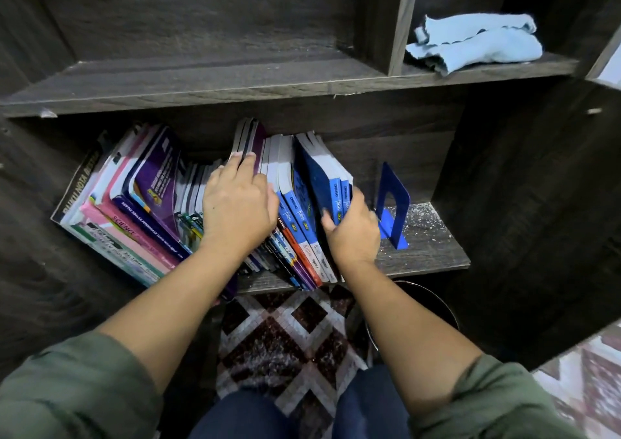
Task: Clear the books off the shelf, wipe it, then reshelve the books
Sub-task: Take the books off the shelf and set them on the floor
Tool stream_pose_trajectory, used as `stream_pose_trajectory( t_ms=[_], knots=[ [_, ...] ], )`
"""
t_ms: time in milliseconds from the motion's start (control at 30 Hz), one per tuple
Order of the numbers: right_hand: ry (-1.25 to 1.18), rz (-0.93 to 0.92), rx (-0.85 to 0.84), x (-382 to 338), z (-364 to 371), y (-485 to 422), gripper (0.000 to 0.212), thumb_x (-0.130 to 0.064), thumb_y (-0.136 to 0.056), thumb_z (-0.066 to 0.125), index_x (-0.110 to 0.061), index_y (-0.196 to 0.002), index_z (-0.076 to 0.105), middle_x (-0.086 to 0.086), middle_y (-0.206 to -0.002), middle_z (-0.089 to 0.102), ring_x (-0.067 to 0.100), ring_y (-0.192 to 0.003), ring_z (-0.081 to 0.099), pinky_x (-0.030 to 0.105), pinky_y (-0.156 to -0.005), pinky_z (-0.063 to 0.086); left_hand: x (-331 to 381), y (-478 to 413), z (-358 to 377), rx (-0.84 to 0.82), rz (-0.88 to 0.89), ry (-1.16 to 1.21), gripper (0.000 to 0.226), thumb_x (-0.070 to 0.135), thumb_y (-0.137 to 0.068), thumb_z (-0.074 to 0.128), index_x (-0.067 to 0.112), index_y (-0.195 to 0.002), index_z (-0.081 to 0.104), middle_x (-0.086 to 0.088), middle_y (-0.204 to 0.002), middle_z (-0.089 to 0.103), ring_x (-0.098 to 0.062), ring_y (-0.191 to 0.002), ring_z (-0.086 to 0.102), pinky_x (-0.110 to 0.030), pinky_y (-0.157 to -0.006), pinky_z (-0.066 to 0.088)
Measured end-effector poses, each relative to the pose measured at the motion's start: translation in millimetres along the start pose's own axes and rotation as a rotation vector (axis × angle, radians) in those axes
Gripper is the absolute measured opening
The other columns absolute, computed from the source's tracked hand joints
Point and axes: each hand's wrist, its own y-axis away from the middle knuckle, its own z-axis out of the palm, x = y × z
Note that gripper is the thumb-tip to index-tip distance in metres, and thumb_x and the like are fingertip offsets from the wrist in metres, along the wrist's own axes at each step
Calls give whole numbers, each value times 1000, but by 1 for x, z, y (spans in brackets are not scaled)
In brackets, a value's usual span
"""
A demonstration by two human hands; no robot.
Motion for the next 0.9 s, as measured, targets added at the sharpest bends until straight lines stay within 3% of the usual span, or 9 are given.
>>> stream_pose_trajectory(
  t_ms=[100,200,267,367,467,567,667,800,900],
  knots=[
    [40,139,-93,15,11,-1,38,-44,-85,68,-19,-103,46,0,-94,59,25,-100,56,35,-77,48,1,0,2,22,8,-2,48,31,-91,36,1,-102,72,-18,-131,59,-33,-125,50,-46,-102,38],
    [73,282,-236,35,26,11,56,-41,-86,69,-14,-129,45,8,-105,67,29,-105,61,36,-91,44,0,0,3,29,18,-23,47,31,-91,37,1,-101,72,-18,-131,59,-34,-124,51,-47,-101,37],
    [32,307,-267,47,31,15,60,-39,-88,67,-13,-136,42,11,-108,67,28,-104,62,31,-85,46,-1,0,2,4,23,-35,47,31,-90,37,1,-102,72,-18,-131,59,-34,-124,50,-47,-101,37],
    [41,220,-193,59,19,9,48,-41,-86,67,-12,-121,51,9,-101,67,30,-98,63,34,-86,48,2,1,-3,-10,9,-31,46,32,-90,40,4,-111,69,-17,-135,56,-33,-127,47,-51,-104,32],
    [54,59,-58,66,-14,9,39,-39,-82,69,-12,-107,55,9,-98,65,31,-94,61,35,-79,43,16,2,-16,64,46,17,56,32,-87,53,8,-137,48,-18,-146,42,-35,-135,37,-56,-108,27],
    [113,-74,-8,66,-51,20,39,-36,-80,71,-8,-102,56,10,-96,62,33,-91,59,37,-75,44,43,0,-37,186,290,29,80,21,-79,66,12,-149,27,-21,-154,27,-38,-140,26,-56,-109,28],
    [137,-160,60,73,-81,42,40,-33,-72,77,-7,-95,58,13,-88,64,36,-83,62,39,-68,47,80,-7,-60,318,504,-35,76,11,-82,55,19,-151,23,-19,-156,21,-37,-142,20,-61,-111,24],
    [184,-274,162,94,-120,78,38,-48,-67,57,-13,-81,56,4,-74,61,31,-69,61,31,-54,46,127,-5,-103,149,734,-291,48,15,-90,29,18,-128,58,-13,-143,48,-37,-140,33,-67,-108,22],
    [186,-283,213,115,-151,104,41,-52,-69,51,-15,-85,61,0,-75,62,28,-69,61,28,-54,44,166,7,-128,-132,864,-346,27,9,-95,38,13,-112,59,-7,-113,60,-32,-114,52,-51,-100,32]
  ],
)
